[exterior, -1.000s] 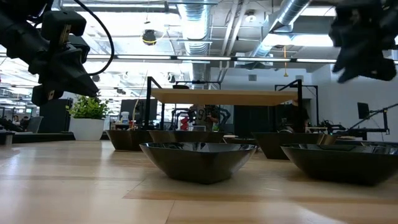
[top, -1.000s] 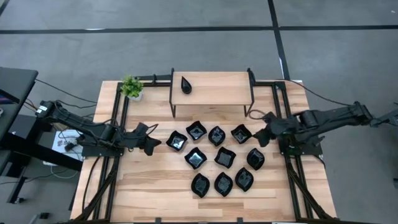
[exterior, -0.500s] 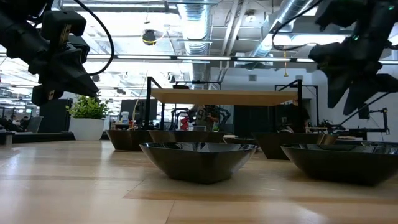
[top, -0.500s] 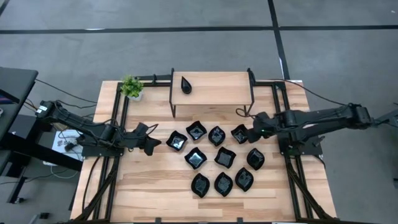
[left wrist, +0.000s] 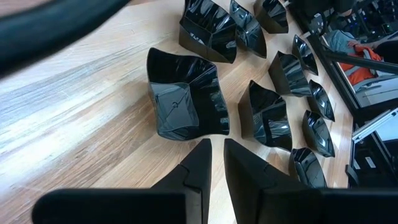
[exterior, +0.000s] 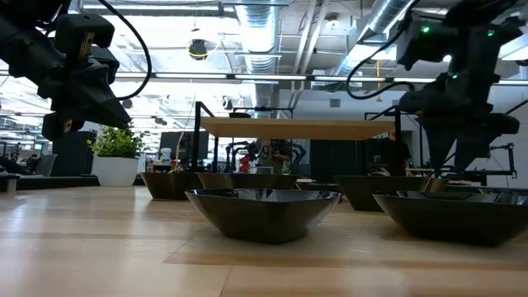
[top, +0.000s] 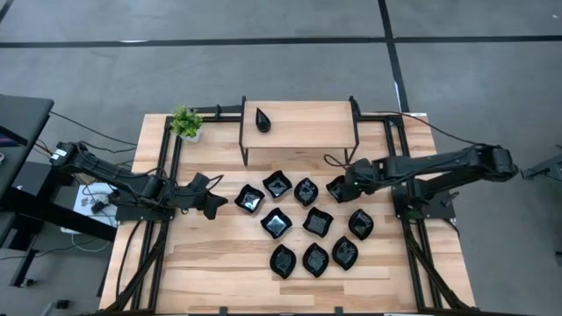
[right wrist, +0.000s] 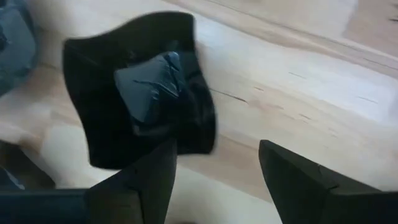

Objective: Pick & Place Mini shaped plates
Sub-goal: Put the distorted square plate on the shelf

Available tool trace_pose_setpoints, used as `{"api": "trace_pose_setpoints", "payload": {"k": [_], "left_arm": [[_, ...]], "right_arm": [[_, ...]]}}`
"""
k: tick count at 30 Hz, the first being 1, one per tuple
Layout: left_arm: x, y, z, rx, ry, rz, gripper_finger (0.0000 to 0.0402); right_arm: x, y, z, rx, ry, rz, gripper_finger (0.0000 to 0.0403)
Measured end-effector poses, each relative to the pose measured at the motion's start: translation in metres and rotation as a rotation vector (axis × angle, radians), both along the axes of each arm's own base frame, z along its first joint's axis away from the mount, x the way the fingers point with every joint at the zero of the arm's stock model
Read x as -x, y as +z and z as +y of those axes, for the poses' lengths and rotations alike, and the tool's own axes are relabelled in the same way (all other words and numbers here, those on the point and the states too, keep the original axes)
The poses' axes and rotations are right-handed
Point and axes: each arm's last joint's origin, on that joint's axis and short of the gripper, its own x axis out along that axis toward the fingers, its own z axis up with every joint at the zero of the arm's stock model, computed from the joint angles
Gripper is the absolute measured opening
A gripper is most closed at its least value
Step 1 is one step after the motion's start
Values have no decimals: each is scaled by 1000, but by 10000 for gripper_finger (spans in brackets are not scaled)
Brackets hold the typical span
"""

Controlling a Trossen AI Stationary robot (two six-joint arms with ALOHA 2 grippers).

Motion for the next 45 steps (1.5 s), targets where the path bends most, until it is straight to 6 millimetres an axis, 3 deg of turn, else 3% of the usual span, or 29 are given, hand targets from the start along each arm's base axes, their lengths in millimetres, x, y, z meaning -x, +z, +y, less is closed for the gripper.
{"api": "trace_pose_setpoints", "payload": {"k": [10, 19, 45], "left_arm": [[0, 0, 0, 0, 0, 0, 44], [0, 0, 0, 0, 0, 0, 44], [0, 0, 0, -19, -17, 3, 44]], "right_arm": [[-11, -17, -14, 32, -1, 85, 222], [-20, -24, -22, 21, 16, 61, 213], [-19, -24, -23, 17, 19, 71, 63]]}}
